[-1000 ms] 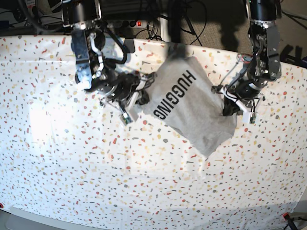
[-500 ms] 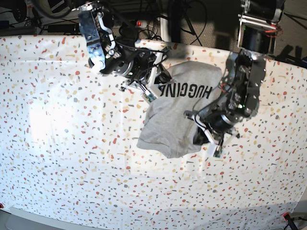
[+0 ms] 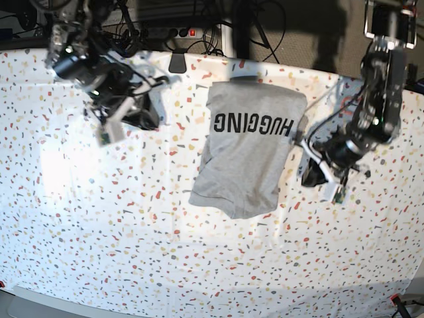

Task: Fold the T-shirt properly

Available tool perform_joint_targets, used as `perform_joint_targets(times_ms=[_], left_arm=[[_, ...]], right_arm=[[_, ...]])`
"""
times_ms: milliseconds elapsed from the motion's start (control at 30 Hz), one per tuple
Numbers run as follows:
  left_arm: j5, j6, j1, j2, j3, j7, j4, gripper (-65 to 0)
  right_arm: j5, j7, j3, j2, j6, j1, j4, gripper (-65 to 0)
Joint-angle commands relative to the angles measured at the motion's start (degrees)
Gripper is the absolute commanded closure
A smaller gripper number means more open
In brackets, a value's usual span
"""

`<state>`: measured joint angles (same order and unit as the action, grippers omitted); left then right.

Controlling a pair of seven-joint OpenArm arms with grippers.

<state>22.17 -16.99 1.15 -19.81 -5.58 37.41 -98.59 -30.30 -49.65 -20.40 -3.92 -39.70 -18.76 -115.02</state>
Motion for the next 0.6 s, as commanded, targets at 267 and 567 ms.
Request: perform_joint_targets(times_ms=[267,567], left_arm=[[9.4,1.0,23.8,-1.3,15.1,-1.4,-10.9,0.0],[9.1,0.9,44.9,-1.3,24.9,-5.8,-10.6,0.0]], right_arm=[[-15.8,-7.6,-17.7,-0.3,-0.3,-15.5,-5.7,0.0],[-15.7,-7.4,-22.7,1.4,-0.3,-31.1,-3.0,0.0]])
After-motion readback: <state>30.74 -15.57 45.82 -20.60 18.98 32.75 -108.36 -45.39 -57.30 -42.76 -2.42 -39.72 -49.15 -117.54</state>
